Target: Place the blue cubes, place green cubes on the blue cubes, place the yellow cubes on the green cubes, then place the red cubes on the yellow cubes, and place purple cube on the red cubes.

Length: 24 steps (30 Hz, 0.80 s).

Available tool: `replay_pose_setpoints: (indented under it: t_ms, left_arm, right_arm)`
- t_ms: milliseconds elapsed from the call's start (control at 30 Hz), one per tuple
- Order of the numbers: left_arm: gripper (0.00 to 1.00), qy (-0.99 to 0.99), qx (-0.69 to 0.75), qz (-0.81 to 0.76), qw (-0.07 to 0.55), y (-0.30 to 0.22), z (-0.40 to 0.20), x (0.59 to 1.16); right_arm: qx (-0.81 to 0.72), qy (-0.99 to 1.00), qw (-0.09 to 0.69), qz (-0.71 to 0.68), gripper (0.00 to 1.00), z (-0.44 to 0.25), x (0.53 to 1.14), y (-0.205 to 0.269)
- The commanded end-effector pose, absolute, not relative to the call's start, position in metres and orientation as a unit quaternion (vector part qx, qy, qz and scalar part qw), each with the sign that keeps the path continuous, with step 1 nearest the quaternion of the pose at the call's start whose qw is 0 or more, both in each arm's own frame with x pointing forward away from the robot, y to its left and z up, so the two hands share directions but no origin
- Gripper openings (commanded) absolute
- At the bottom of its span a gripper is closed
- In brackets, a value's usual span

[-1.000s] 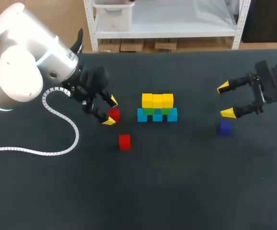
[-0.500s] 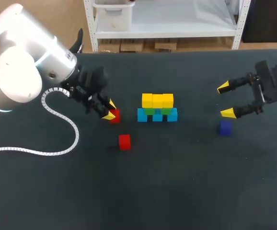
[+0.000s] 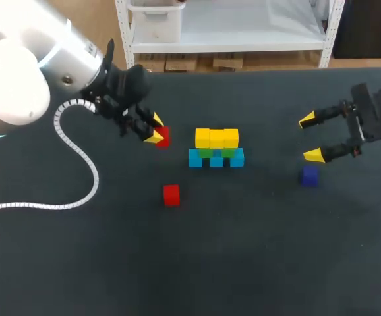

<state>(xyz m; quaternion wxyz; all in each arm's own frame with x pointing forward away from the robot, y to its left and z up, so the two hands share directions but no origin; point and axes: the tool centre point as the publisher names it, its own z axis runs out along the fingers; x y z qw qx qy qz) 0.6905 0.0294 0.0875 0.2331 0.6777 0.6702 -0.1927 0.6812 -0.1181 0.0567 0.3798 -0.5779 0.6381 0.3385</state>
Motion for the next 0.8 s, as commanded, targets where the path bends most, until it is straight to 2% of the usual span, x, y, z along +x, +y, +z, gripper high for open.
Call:
replay_pose_setpoints:
  t_ms: [33, 333, 800]
  left_arm:
    - [0.00, 0.668, 0.686, -0.176, 0.227, 0.016, 0.110, 0.684]
    - [0.00, 0.646, 0.708, -0.169, 0.231, -0.023, 0.135, 0.687]
    - [0.00, 0.628, 0.716, -0.199, 0.229, -0.067, 0.123, 0.694]
  right_arm:
    - [-0.578, 0.638, 0.380, 0.339, 1.00, 0.056, 0.681, -0.118]
    - [-0.578, 0.638, 0.380, 0.339, 1.00, 0.056, 0.681, -0.118]
    - [-0.578, 0.638, 0.380, 0.339, 1.00, 0.056, 0.681, -0.118]
